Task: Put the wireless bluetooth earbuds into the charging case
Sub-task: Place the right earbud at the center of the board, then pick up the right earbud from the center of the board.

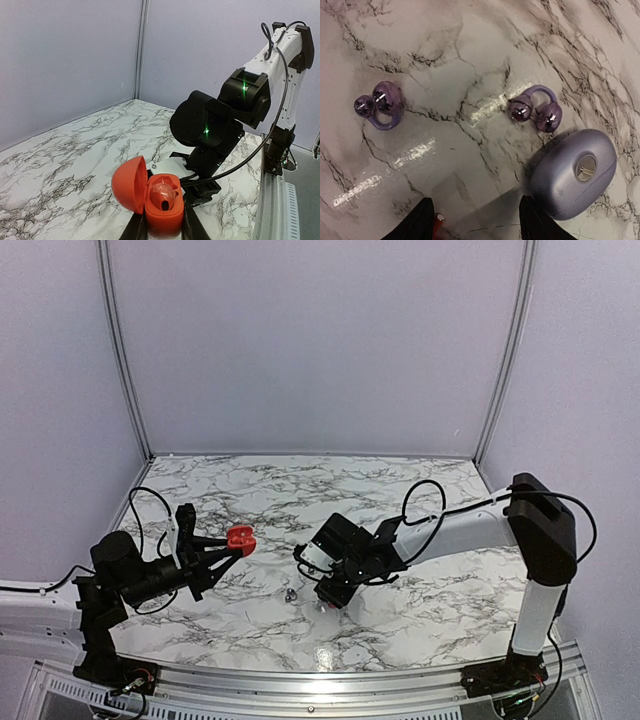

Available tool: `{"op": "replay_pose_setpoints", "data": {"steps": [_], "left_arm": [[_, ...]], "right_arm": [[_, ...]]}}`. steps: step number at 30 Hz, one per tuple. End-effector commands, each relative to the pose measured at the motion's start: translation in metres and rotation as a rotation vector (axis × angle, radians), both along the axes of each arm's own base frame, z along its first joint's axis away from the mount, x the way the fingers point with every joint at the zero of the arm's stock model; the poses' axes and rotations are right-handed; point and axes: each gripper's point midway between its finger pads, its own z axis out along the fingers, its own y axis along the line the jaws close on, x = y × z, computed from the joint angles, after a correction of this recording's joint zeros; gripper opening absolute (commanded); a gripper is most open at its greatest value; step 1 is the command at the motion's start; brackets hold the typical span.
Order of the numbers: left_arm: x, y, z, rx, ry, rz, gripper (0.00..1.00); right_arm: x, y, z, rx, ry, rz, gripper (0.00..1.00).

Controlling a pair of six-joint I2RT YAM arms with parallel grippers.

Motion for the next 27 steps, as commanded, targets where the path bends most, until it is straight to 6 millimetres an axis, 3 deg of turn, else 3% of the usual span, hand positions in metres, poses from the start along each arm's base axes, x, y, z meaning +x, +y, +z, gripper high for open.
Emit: {"op": "replay_pose_setpoints", "data": {"steps": [1, 5, 13, 20, 27], "left_arm": [[0.001, 0.001, 0.003, -0.009, -0.008, 0.01, 0.0], [0.002, 0.001, 0.003, -0.009, -0.008, 0.013, 0.0], [0.0, 0.002, 0.006, -0.017, -0.01, 0.007, 0.0], [-0.001, 0.0, 0.006, -0.021, -0.005, -0.005, 0.0], [-0.002, -0.001, 0.008, -0.026, -0.002, -0.012, 0.0]], "right_arm": [[0.018, -0.003, 0.01, 0.016, -0.009, -0.056, 0.58], [0.014, 0.002, 0.021, 0.078, 0.018, -0.036, 0.58], [-0.02, 0.0, 0.056, 0.234, 0.051, 0.14, 0.57], [-0.031, -0.009, 0.053, 0.119, -0.003, 0.23, 0.54], [-0.038, -0.009, 0.028, -0.052, -0.046, 0.279, 0.52]]}}
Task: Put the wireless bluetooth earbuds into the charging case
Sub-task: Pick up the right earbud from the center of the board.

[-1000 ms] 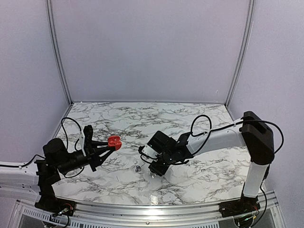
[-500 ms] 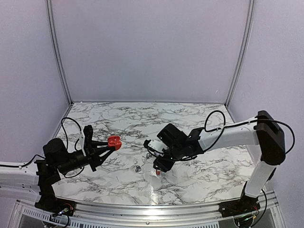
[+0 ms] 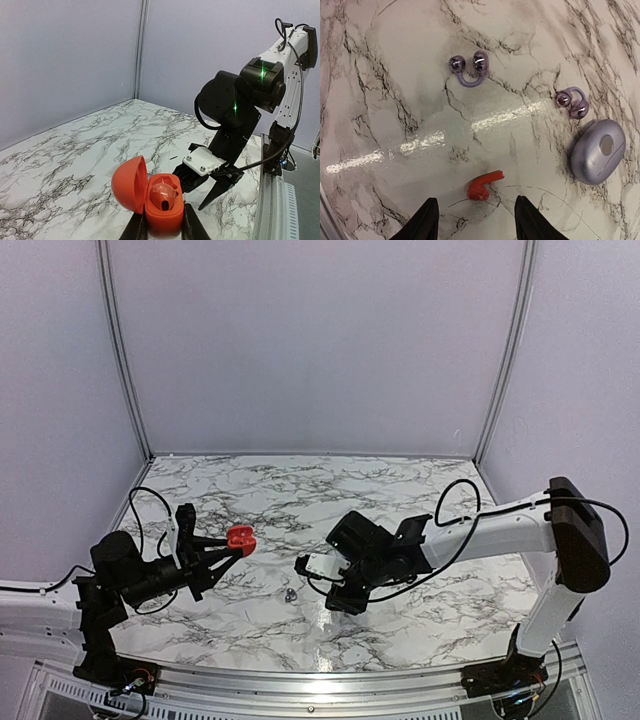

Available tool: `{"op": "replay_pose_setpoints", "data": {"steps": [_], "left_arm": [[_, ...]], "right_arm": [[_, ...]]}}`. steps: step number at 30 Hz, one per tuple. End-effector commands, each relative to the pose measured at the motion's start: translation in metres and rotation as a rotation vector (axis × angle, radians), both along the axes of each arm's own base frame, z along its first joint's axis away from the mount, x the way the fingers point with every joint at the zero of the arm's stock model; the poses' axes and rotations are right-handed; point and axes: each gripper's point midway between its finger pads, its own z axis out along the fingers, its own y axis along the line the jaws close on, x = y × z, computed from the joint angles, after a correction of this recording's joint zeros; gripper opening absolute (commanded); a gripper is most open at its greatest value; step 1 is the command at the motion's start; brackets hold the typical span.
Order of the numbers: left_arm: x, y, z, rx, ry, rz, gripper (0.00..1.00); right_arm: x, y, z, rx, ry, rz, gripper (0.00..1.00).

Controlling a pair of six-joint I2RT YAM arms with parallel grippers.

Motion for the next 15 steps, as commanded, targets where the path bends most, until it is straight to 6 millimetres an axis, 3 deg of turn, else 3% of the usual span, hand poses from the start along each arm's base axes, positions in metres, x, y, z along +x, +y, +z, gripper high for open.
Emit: {"op": "replay_pose_setpoints", "data": {"steps": [1, 15], "left_arm": [[-0.002, -0.001, 0.008, -0.024, -0.004, -0.011, 0.0], [-0.001, -0.001, 0.005, -0.013, -0.002, -0.007, 0.0]], "right_arm": [[0.001, -0.001, -0.009, -0.105, -0.075, 0.034, 0.52], [0.009, -0.002, -0.031, -0.185, -0.109, 0.033, 0.45]]}}
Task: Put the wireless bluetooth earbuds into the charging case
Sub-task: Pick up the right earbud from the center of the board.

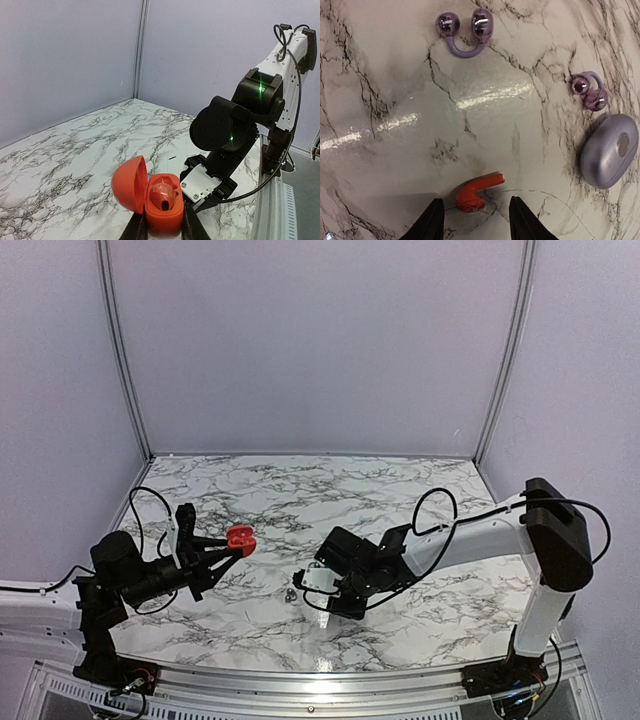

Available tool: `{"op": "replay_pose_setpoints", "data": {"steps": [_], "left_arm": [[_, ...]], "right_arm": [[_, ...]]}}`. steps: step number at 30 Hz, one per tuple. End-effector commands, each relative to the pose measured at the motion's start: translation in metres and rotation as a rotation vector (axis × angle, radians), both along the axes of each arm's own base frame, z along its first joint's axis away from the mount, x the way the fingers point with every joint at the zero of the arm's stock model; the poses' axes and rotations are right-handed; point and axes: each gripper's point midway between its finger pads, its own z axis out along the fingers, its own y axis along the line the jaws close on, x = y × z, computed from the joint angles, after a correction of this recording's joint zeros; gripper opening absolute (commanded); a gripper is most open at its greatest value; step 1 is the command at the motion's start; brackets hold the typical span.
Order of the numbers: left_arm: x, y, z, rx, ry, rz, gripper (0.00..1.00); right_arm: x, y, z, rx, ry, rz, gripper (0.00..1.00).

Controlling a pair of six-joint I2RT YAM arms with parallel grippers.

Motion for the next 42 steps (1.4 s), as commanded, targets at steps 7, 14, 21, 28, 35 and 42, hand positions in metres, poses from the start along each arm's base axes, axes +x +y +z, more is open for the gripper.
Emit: {"op": "replay_pose_setpoints", "data": {"steps": [7, 14, 21, 28, 35, 42], "left_arm": [[0.0, 0.0, 0.005, -0.01, -0.011, -0.003, 0.0], [0.0, 0.0, 0.006, -0.012, -0.013, -0.001, 0.0], [0.0, 0.001, 0.005, -0.01, -0.013, 0.001, 0.0], [0.0, 0.001, 0.004, -0.012, -0.011, 0.005, 0.0], [0.001, 0.0, 0.006, -0.012, -0.011, 0.006, 0.0], [-0.001, 0.005, 0.007, -0.018, -0.028, 0.013, 0.0]], "right_arm": [[0.007, 0.005, -0.001, -0.02, -0.031, -0.001, 0.37], [0.005, 0.007, -0.007, -0.023, -0.013, 0.005, 0.33], [0.003, 0.005, -0.01, -0.033, -0.001, 0.0, 0.24], [0.005, 0.01, 0.009, 0.025, -0.003, -0.012, 0.2], [0.014, 0.022, 0.041, 0.169, 0.026, -0.04, 0.2], [0.017, 0.03, 0.086, 0.364, 0.123, -0.054, 0.19]]}}
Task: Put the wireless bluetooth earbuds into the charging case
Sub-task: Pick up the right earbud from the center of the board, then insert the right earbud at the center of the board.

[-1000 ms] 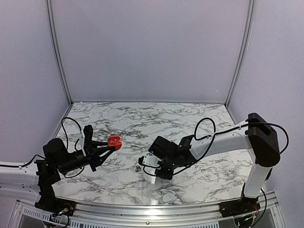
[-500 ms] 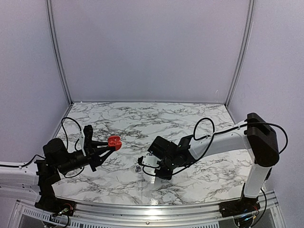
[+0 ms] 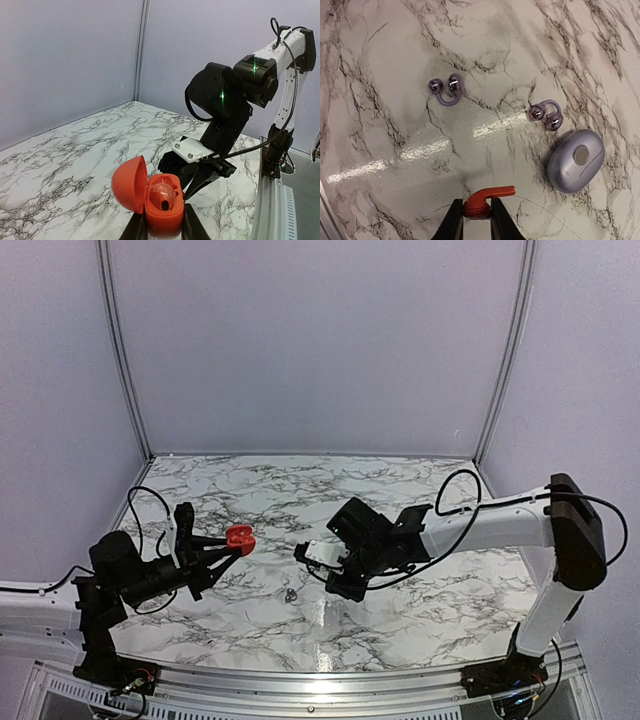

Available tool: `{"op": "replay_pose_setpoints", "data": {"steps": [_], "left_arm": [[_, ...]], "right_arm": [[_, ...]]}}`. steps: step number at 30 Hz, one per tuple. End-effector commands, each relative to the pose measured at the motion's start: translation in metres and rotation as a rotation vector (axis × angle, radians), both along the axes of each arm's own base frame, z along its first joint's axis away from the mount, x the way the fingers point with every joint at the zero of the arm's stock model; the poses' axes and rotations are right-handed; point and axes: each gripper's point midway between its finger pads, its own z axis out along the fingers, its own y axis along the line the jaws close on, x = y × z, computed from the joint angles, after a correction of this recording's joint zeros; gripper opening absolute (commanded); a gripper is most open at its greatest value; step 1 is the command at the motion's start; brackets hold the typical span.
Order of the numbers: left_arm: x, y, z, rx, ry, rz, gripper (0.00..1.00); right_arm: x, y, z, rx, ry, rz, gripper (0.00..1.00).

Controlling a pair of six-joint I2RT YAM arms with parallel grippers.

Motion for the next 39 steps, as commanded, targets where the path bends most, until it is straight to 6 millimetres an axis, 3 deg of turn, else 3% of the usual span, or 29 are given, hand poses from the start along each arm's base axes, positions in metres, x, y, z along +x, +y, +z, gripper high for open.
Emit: {"op": "replay_pose_setpoints", "data": {"steps": [1, 8, 16, 28, 39], "left_arm": [[-0.001, 0.004, 0.006, -0.013, -0.031, 0.01, 0.0], [-0.006, -0.001, 0.008, 0.009, -0.071, -0.028, 0.0], [-0.04, -0.024, 0.015, 0.017, -0.11, -0.273, 0.0], [-0.058, -0.029, 0.028, 0.029, -0.242, -0.345, 0.0], [-0.065, -0.038, 0.03, 0.053, -0.279, -0.39, 0.0]], "right_arm": [[0.004, 0.02, 0.056, 0.221, 0.059, -0.007, 0.19], [-0.008, 0.035, 0.121, 0.431, 0.155, 0.038, 0.19], [-0.052, 0.042, 0.192, 0.609, 0.295, 0.219, 0.19], [-0.094, 0.043, 0.233, 0.72, 0.524, 0.371, 0.19], [-0.126, 0.059, 0.236, 0.739, 0.68, 0.449, 0.19]]}}
